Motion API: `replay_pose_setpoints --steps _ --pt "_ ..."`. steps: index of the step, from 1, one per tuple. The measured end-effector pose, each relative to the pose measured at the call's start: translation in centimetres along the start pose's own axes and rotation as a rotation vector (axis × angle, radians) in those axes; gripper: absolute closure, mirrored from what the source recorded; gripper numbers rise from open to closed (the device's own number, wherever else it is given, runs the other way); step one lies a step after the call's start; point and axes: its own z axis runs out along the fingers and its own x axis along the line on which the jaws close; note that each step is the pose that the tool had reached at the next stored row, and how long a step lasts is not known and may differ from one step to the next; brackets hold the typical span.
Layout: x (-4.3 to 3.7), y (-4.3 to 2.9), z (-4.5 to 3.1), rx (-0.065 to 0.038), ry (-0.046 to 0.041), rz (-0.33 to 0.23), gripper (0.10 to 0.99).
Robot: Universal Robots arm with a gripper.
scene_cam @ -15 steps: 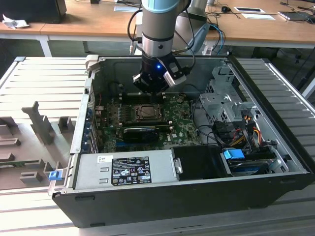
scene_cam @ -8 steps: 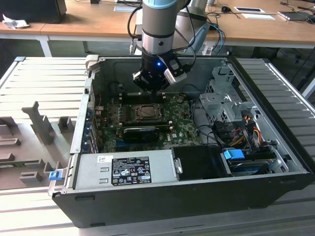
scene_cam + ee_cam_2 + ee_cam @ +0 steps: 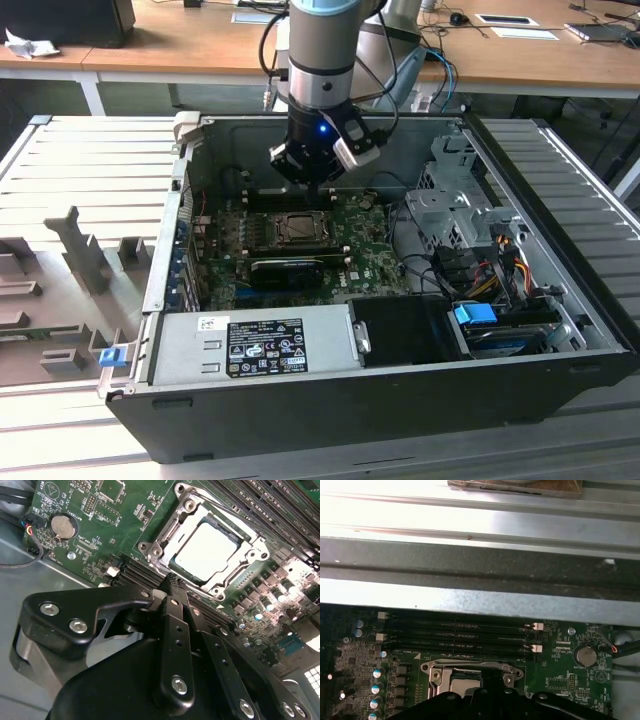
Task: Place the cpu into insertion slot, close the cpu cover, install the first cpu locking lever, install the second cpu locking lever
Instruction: 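Install the second cpu locking lever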
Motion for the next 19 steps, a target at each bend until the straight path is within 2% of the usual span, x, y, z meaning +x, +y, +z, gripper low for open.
replay_pose_setpoints --steps 7,15,19 --pt "-0.01 0.03 -0.31 0.000 -0.0003 0.001 0.980" --pt "-0.03 0.07 -1.04 0.000 -0.0005 0.002 0.980" --pt "0.00 -0.28 -1.06 0.000 -0.0004 0.002 0.980"
